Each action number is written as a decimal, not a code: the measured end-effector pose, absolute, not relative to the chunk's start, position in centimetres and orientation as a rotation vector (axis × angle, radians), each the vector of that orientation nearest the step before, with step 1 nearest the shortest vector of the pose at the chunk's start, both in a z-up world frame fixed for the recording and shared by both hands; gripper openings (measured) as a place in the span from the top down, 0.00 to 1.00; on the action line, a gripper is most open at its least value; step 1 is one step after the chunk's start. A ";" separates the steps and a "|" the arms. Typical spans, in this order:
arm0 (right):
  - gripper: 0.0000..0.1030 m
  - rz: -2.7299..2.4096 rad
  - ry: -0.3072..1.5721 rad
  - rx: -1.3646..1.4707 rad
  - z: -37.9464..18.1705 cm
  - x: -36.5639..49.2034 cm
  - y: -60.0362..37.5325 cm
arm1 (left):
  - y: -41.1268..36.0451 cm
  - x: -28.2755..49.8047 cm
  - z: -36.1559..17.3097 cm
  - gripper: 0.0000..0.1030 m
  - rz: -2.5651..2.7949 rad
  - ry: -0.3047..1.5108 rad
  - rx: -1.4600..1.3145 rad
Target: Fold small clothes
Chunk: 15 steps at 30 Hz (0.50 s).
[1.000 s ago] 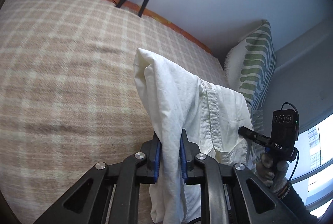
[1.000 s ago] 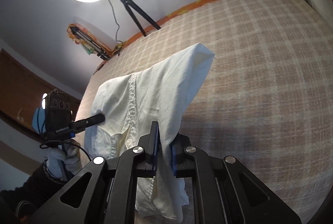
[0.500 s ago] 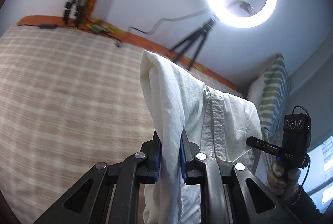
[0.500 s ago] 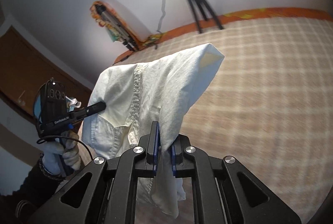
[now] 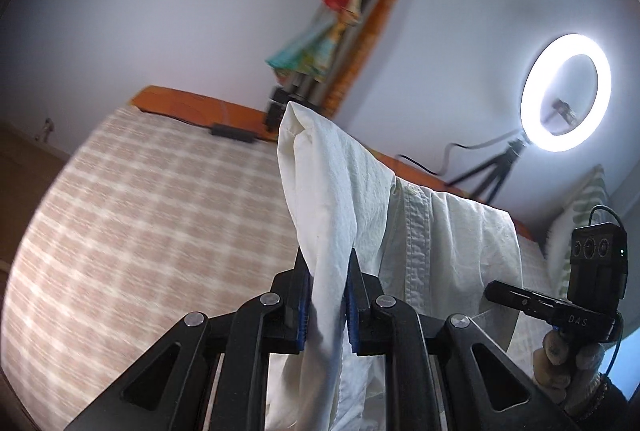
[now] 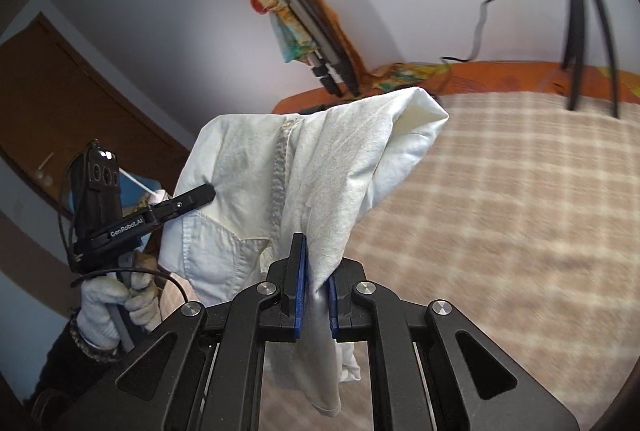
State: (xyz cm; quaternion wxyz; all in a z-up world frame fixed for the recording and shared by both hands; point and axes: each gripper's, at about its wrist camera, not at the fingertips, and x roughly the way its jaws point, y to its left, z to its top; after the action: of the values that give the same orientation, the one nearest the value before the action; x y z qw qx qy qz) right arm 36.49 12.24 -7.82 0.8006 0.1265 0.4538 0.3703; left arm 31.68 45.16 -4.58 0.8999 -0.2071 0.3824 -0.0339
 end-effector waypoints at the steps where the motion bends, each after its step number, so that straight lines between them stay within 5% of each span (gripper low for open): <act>1: 0.93 0.800 0.973 0.269 -8.0 36.9 13.5 | 46.3 32.1 -4.7 0.88 -0.056 0.790 -0.429; 15: 0.93 0.797 0.997 0.210 -12.4 40.8 22.7 | 54.4 36.7 -9.5 0.88 0.095 0.819 -0.444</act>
State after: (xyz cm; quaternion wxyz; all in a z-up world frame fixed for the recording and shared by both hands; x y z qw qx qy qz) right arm 40.82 22.75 -12.43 0.7981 0.0981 0.4643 0.3713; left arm 36.72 54.36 -9.45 0.8924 -0.2139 0.3948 0.0457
